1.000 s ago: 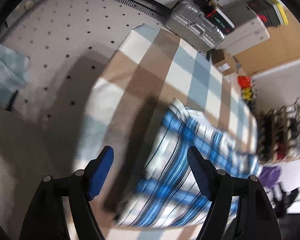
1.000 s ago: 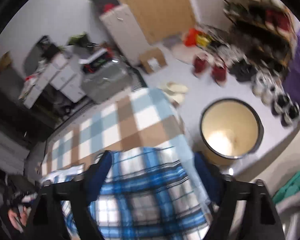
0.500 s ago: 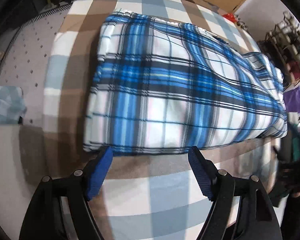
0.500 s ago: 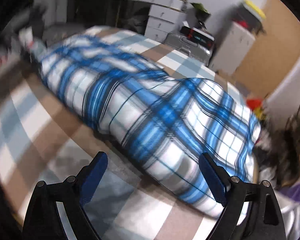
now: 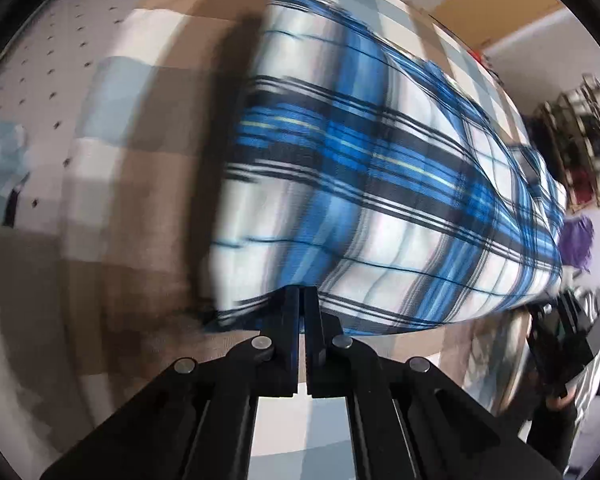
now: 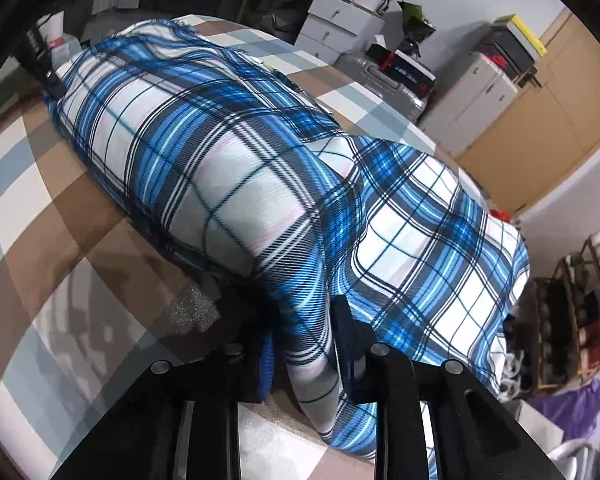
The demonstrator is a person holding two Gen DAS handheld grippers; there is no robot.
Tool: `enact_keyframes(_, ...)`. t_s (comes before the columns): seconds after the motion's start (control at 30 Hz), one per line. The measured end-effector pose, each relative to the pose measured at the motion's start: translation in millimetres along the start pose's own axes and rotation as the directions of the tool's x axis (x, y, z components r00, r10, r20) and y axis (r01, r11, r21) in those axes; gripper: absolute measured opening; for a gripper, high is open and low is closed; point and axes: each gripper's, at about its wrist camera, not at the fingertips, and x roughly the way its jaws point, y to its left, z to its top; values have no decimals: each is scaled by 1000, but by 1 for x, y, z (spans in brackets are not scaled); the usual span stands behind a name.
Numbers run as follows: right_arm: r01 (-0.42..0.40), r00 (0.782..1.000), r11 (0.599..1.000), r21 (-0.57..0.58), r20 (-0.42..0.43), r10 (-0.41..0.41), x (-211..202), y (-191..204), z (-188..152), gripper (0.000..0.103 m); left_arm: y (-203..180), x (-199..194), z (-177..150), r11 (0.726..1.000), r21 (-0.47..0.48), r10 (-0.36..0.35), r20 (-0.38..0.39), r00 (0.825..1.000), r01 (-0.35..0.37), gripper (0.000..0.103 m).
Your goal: Fold large clothes
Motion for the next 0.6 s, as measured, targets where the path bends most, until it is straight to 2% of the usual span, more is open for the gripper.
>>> enact_keyframes(0.03,4,1000,1000,9,3,-4,-3,-1,-2,41,8,-5,0,999,-33,-8,18,1000,8,0)
enact_keyframes(0.07,19,1000,1000,22,8,-19,-7,-2,-5,50,21,-14,-2,994,-74,-72,40,997,74,0)
enact_keyframes(0.1,31,999,998,60,15,-32,-13,-6,-9,71,27,-18,-5,990,-93,-103,47,994,107,0)
enact_keyframes(0.13,15,999,995,101,36,-19,-22,-9,-14,76,37,-23,-10,984,-121,-124,51,991,129,0)
enact_keyframes(0.2,-125,990,961,245,102,102,-42,-26,-28,76,53,-25,-21,971,-187,-145,29,989,148,27)
enact_keyframes(0.23,-180,981,930,320,133,144,-51,-35,-35,76,60,-25,-28,960,-210,-184,26,983,185,56)
enact_keyframes(0.27,-228,970,896,380,166,176,-58,-41,-43,76,59,-26,-41,952,-225,-207,26,978,208,75)
enact_keyframes(0.3,-293,953,849,439,209,221,-65,-48,-52,79,58,-28,-52,944,-239,-224,31,974,225,75)
enact_keyframes(0.33,-352,933,793,497,253,256,-70,-55,-61,85,59,-28,-58,936,-250,-245,45,968,249,75)
enact_keyframes(0.4,-459,888,641,615,334,316,-73,-68,-83,93,55,-27,-63,913,-265,-304,64,950,310,75)
enact_keyframes(0.43,-512,859,543,666,376,348,-69,-74,-94,94,56,-21,-58,904,-273,-325,64,944,330,76)
enact_keyframes(0.47,-534,843,478,697,396,364,-65,-78,-102,94,54,-14,-60,892,-286,-350,52,935,349,77)
enact_keyframes(0.5,-557,819,361,748,422,388,-55,-84,-114,94,52,-4,-60,876,-312,-377,34,926,368,77)
enact_keyframes(0.53,-575,795,270,772,451,404,-49,-88,-124,94,51,1,-60,859,-331,-401,39,915,391,88)
enact_keyframes(0.57,-595,762,155,789,492,420,-39,-92,-133,94,48,0,-57,846,-332,-413,87,907,417,91)
enact_keyframes(0.6,-590,747,54,806,519,415,-29,-95,-141,94,46,0,-57,842,-336,-413,101,905,422,91)
